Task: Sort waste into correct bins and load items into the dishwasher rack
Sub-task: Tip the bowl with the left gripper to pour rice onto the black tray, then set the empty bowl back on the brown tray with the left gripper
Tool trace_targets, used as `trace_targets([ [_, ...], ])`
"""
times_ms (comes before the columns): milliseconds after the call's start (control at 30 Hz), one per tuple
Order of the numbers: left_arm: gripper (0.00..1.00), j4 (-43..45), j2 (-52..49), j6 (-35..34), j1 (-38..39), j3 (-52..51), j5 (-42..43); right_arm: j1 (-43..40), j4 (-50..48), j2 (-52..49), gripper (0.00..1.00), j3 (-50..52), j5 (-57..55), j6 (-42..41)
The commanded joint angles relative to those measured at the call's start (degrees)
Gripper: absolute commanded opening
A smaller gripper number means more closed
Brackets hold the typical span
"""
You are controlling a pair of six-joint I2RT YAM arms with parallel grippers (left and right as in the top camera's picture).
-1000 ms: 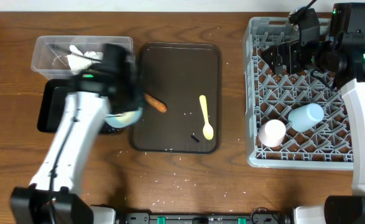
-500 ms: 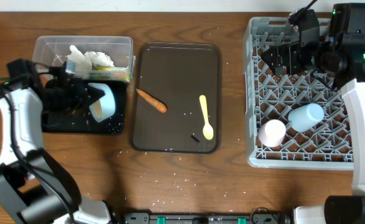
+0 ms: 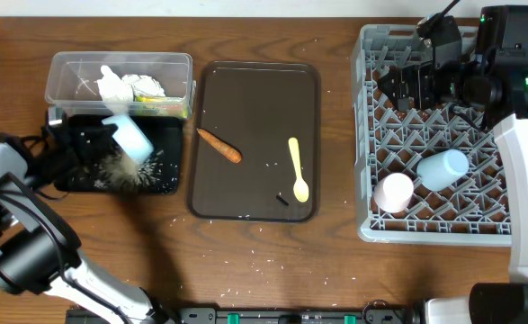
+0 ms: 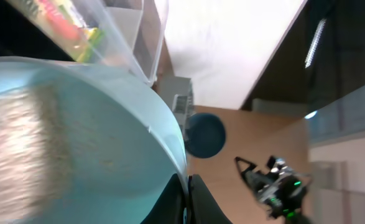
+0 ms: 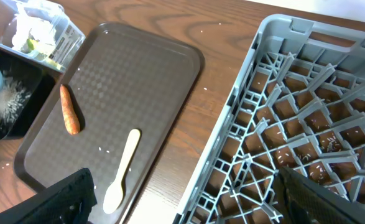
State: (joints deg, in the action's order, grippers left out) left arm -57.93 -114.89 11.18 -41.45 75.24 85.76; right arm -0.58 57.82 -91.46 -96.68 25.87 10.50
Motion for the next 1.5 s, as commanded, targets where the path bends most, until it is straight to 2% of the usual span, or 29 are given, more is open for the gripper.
trace_targets([
  [0, 0.06, -1.2, -1.2, 0.5, -0.3, -0.1, 4.4, 0.2, 0.1, -0.2, 0.91, 0.0, 0.0, -0.6],
  [200, 0.06, -4.2, -1.0, 0.0, -0.3, 0.0, 4.4, 0.2, 0.1, -0.2, 0.91, 0.1, 0.0, -0.6],
  [400, 0.06, -1.0, -0.8, 1.8, -0.3, 0.0, 4.3, 0.2, 0.2, -0.2, 0.91, 0.0, 0.0, -0.6],
  [533, 0.06, 0.2, -0.5, -5.6, -0.3, 0.0, 4.4, 0.2, 0.3, -0.2, 0.90, 0.0, 0.0, -0.6],
  [667, 0.06, 0.2, 0.6, -6.2, 0.0, 0.0, 4.4, 0.2, 0.2, -0.2, 0.90, 0.0, 0.0, -0.6],
  [867, 0.06, -5.4, 1.1, -8.9, 0.0, 0.0, 4.4, 0.2, 0.1, -0.2, 0.90, 0.0, 0.0, -0.6],
  [1033, 0.05, -6.0, 1.5, -8.1, 0.2, 0.0, 4.4, 0.2, 0.3, -0.2, 0.90, 0.0, 0.0, -0.6],
  [1233, 0.06, -8.6, 5.6, -3.1, 2.8, 0.0, 4.3, 0.2, 0.3, -0.2, 0.91, 0.1, -0.2, -0.6],
  [1333, 0.06, -10.4, 10.9, -0.2, 5.6, 0.0, 0.9, 0.2, 0.3, -0.2, 0.91, 0.1, -0.2, -0.6],
  [1467, 0.06, -10.8, 19.4, -0.3, 12.1, 0.0, -11.4, 0.3, 0.1, -0.2, 0.91, 0.0, 0.0, -0.7],
])
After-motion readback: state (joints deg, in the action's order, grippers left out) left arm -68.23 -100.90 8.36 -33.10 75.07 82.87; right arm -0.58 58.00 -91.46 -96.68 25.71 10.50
